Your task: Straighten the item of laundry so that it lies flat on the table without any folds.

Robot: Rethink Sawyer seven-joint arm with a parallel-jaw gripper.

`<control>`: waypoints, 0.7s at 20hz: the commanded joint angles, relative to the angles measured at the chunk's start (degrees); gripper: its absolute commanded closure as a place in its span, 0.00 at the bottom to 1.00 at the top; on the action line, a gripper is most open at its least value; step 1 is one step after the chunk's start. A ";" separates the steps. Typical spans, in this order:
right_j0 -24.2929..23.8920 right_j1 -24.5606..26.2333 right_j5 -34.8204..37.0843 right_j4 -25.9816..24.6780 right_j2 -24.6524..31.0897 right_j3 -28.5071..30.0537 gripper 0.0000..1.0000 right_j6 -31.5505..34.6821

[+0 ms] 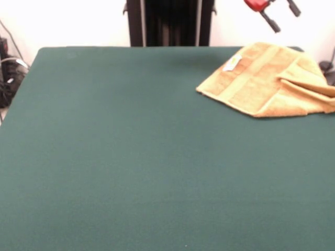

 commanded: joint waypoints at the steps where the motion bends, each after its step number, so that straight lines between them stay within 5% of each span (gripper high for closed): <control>1: -4.11 -0.83 9.69 2.87 9.80 -0.68 0.00 13.95; 7: -14.16 -1.92 15.54 4.32 14.77 -3.71 0.00 12.85; 14: -15.80 -1.96 18.64 0.99 13.27 -11.71 0.00 6.98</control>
